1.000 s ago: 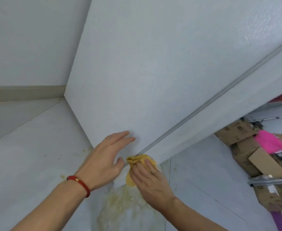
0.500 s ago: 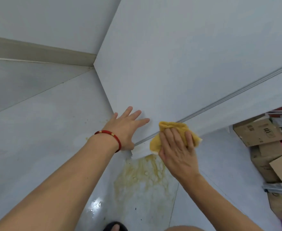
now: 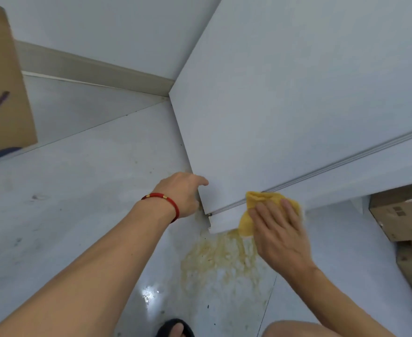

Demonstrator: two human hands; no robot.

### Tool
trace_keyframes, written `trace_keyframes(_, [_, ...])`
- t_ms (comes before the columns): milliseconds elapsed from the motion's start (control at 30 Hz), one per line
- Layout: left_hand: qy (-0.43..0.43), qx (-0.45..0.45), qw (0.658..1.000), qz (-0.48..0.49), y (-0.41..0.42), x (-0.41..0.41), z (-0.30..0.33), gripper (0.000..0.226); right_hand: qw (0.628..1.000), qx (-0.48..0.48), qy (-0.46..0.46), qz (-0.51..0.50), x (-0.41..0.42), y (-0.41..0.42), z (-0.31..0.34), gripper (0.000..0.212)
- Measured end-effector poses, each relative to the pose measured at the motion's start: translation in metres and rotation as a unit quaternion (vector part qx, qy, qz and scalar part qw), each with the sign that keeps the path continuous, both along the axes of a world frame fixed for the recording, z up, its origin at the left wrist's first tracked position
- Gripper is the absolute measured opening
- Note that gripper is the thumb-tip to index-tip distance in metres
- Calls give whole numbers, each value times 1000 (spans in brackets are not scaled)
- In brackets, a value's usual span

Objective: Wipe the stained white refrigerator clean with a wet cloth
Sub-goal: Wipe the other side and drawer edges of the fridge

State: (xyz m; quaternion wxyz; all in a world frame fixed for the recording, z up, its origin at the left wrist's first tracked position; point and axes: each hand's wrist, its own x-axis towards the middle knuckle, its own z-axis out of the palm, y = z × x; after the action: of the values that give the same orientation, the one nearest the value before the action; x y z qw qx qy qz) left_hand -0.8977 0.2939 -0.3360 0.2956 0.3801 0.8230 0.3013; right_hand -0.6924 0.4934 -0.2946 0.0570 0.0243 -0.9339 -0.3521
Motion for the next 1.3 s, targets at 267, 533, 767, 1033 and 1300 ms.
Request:
trace_keyframes(267, [-42, 24, 998, 39, 0, 5, 1, 71, 974, 71, -171, -127, -19, -16, -96, 57])
trace_keyframes(533, [-59, 26, 997, 38, -6, 15, 21, 71, 922, 104, -372, -32, -67, -34, -114, 30])
trace_keyframes(767, [-88, 99, 990, 40, 3, 13, 55, 69, 983, 28, -176, 31, -23, -11, 38, 26])
trace_keyframes(1033, [-145, 218, 962, 82, 11, 19, 96, 64, 957, 165, 216, 101, -25, 19, 298, 21])
trace_keyframes(1300, [-114, 186, 969, 118, -4, 18, 85, 54, 986, 81, 142, 22, -18, 7, 102, 28])
